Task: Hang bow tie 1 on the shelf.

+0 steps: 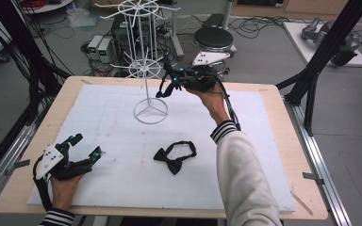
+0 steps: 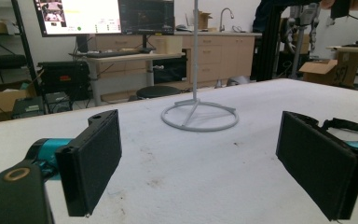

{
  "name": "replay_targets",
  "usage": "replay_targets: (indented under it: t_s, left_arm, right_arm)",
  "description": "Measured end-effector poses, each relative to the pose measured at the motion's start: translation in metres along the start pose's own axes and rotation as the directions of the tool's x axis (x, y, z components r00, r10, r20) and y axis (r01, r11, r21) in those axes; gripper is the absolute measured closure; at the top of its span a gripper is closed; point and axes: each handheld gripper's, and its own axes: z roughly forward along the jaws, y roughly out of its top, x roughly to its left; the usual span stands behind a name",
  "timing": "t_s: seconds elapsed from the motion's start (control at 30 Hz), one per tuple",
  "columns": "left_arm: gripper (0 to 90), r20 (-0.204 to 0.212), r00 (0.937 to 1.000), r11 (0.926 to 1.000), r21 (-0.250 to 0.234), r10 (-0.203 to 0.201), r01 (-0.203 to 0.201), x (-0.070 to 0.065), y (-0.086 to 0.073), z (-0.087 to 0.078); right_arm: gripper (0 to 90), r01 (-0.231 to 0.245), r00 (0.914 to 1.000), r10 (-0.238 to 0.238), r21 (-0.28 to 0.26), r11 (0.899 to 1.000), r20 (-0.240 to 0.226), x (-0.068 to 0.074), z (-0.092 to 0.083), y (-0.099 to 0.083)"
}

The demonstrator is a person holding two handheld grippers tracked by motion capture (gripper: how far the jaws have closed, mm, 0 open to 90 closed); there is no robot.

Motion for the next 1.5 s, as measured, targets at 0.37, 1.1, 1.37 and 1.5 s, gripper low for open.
replay_targets:
  t_s: [0.37, 1.1, 1.37, 1.5]
  left_arm:
    - [14.5, 0.001, 1.0000, 1.0000, 0.001, 0.001, -0.001, 0.000, 0.000, 0.000]
    - [14.5, 0.001, 1.0000, 1.0000, 0.001, 0.001, -0.001, 0.000, 0.000, 0.000]
    - [14.5, 0.002, 1.0000, 1.0000, 0.002, 0.004, -0.004, 0.000, 0.000, 0.000]
    - [14.5, 0.002, 1.0000, 1.0000, 0.001, 0.004, -0.004, 0.000, 0.000, 0.000]
  right_arm:
    - [74.5, -0.051, 0.9978, 0.050, 0.024, 0.998, 0.043, -0.003, 0.005, -0.005]
    - [55.3, -0.070, 0.9952, 0.063, 0.084, 0.994, 0.075, -0.007, 0.004, -0.010]
    - [13.9, -0.085, 0.9925, 0.074, 0.116, 0.990, 0.097, -0.007, -0.001, -0.010]
    - [2.0, -0.116, 0.9887, 0.103, 0.116, 0.987, 0.109, -0.005, -0.008, -0.007]
